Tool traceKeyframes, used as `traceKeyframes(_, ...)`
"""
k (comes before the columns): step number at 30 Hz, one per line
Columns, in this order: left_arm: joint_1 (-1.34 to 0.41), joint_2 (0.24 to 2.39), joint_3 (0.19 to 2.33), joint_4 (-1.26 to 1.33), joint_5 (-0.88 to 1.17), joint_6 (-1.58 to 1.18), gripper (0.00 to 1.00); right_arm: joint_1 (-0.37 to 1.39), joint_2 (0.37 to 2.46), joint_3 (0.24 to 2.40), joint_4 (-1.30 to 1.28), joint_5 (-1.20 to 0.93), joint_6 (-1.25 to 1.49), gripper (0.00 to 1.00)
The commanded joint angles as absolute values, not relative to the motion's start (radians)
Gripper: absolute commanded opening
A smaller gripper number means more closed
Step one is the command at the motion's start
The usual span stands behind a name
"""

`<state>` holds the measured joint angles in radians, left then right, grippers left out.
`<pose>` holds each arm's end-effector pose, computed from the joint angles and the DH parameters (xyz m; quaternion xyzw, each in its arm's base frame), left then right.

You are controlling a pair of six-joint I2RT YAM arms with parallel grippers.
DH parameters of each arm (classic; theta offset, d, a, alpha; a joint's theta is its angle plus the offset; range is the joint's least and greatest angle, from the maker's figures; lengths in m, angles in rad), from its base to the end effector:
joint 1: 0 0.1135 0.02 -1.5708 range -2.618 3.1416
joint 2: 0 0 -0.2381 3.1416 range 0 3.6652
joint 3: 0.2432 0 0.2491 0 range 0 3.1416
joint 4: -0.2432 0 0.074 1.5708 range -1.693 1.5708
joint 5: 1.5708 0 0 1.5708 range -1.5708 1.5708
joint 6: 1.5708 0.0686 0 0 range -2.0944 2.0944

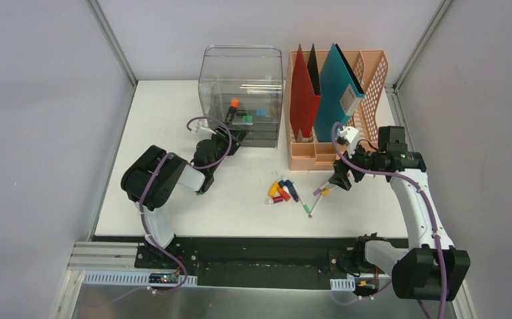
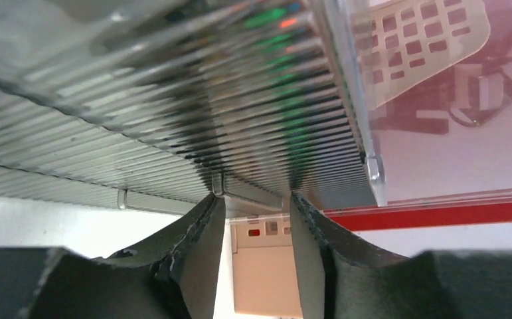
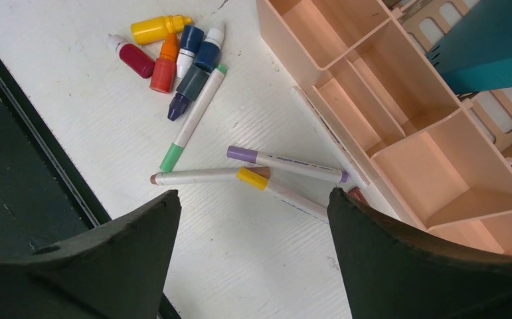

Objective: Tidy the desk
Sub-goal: Open the drawer in the storage box.

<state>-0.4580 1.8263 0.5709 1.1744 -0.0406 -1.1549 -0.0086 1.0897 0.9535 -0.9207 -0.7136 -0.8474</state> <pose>0.3190 -0.1541 0.1211 -0.2639 0.6861 -0.4789 0.4798 0.2197 0.0430 0.2416 -0.4501 0.7916 0.2085 0.3569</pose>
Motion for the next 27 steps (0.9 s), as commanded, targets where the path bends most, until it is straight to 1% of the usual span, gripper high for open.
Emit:
traceKeyframes(1, -0.441, 1.857, 0.626, 1.242, -0.025, -1.165, 0.37, -0.002, 1.081, 0.958, -0.91, -0.714, -0.87, 0.84)
traceKeyframes(2, -0.44, 1.865, 0.63, 1.245, -0.025, -1.168, 0.34, -0.003, 1.079, 0.957, -0.909, -0.713, -0.87, 0.84)
traceKeyframes(6, -0.439, 1.884, 0.63, 1.259, -0.027, -1.166, 0.13, -0.003, 1.078, 0.957, -0.909, -0.715, -0.872, 0.84)
traceKeyframes(9, -0.439, 1.877, 0.62, 1.26, -0.031, -1.153, 0.0, -0.003, 1.078, 0.957, -0.911, -0.716, -0.872, 0.84)
traceKeyframes(16, -0.44, 1.819, 0.574, 1.265, 0.033, -1.139, 0.0, -0.003, 1.078, 0.957, -0.91, -0.718, -0.873, 0.84)
traceKeyframes(23, -0.458, 1.712, 0.432, 1.26, 0.067, -1.124, 0.0, -0.002, 1.08, 0.957, -0.911, -0.725, -0.874, 0.84)
traceKeyframes(27, -0.46, 1.676, 0.39, 1.245, 0.092, -1.101, 0.0, -0.002, 1.083, 0.958, -0.913, -0.734, -0.872, 0.84)
